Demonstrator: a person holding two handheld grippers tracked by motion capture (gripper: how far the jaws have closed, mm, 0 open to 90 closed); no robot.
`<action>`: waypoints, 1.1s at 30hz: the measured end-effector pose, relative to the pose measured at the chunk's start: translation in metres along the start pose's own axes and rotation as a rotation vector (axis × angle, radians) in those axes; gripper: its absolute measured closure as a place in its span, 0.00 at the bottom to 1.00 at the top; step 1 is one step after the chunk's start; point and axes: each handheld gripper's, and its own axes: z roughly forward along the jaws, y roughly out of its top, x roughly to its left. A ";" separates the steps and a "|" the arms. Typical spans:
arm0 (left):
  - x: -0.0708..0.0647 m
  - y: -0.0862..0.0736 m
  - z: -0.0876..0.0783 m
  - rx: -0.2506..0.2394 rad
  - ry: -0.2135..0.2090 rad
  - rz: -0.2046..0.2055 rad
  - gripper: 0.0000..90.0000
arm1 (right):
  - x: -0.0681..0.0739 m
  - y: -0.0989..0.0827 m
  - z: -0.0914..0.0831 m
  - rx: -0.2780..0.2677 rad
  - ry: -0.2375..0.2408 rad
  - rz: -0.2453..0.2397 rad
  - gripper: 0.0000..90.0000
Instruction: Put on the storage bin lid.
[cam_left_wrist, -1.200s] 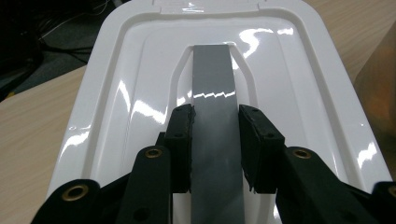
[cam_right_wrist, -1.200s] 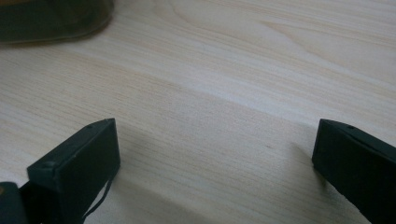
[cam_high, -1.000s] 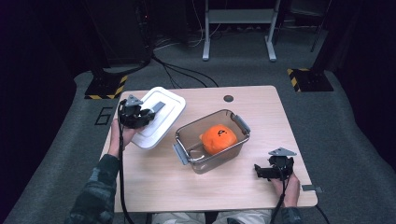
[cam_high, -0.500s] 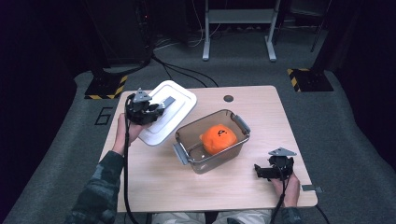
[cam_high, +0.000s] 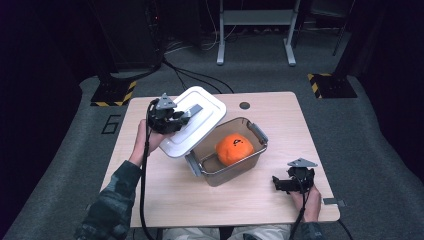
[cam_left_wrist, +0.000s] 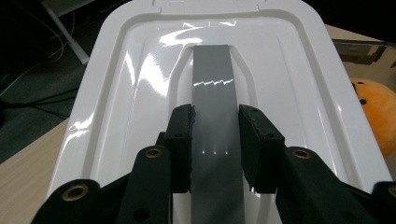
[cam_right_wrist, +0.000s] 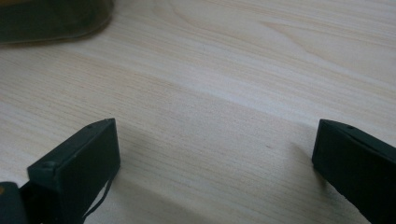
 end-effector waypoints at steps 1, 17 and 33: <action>-0.002 0.001 0.001 0.005 -0.003 0.012 0.74 | 0.000 0.000 0.000 0.000 0.000 0.000 0.00; -0.033 0.018 0.021 0.018 -0.087 0.073 0.74 | 0.000 0.000 0.000 0.000 0.006 0.001 0.00; -0.057 0.026 0.046 0.046 -0.155 0.103 0.74 | -0.001 0.000 0.000 -0.002 0.006 0.001 0.00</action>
